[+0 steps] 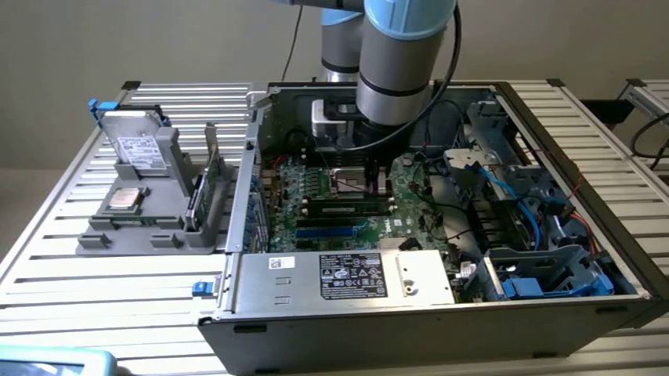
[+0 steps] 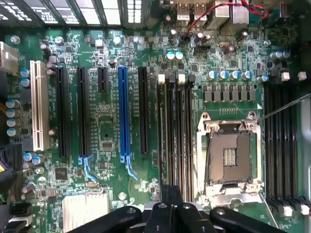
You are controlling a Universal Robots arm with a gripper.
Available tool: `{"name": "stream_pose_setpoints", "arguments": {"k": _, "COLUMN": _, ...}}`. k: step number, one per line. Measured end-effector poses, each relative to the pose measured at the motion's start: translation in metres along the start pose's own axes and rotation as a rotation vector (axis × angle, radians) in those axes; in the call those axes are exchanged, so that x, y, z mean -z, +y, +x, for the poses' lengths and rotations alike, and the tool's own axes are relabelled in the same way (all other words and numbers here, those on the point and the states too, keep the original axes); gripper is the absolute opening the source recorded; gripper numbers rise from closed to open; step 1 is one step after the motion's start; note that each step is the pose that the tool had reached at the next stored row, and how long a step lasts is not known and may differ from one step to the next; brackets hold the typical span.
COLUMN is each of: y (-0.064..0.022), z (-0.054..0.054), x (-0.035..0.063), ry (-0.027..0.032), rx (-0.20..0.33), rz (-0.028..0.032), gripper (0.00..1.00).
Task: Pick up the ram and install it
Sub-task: 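Press down the ram until it locks into place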
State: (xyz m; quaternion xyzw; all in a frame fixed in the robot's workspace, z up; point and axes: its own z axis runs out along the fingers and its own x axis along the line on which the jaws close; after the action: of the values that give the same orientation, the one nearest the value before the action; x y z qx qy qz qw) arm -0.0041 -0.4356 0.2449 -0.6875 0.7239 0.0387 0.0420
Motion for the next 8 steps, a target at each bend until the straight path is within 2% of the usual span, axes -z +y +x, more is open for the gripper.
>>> {"name": "stream_pose_setpoints", "arguments": {"k": 5, "y": 0.0056, "z": -0.0004, "x": 0.0062, "ry": 0.0017, "rx": -0.003, "rz": 0.0008, "gripper": 0.11}}
{"name": "stream_pose_setpoints", "arguments": {"k": 8, "y": 0.0081, "z": -0.0005, "x": 0.0081, "ry": 0.0063, "rx": -0.005, "rz": 0.0039, "gripper": 0.11}}
